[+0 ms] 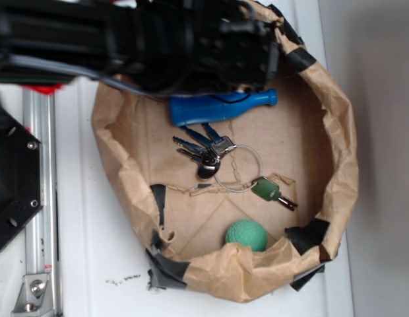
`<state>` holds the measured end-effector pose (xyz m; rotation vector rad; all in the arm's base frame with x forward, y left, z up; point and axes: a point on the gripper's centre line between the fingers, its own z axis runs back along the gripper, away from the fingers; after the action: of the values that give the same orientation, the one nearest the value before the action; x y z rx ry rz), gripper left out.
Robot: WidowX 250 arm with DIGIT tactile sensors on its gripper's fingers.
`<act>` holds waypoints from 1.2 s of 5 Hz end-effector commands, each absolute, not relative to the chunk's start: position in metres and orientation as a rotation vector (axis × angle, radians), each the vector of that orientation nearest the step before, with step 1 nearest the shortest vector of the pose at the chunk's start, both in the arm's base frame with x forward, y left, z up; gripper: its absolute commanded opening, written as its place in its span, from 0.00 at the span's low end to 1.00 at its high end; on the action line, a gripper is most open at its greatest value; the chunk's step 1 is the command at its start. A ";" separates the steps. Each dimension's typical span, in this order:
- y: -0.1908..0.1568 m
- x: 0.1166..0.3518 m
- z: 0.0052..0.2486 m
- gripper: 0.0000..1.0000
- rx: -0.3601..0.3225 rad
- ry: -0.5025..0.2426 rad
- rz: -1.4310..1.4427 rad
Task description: Grab the black box.
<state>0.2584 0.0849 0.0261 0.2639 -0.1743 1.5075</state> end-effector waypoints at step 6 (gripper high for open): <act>0.037 0.244 0.164 0.00 -0.044 -0.151 0.409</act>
<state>0.2391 0.0175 0.1504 -0.0347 -0.1017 0.4202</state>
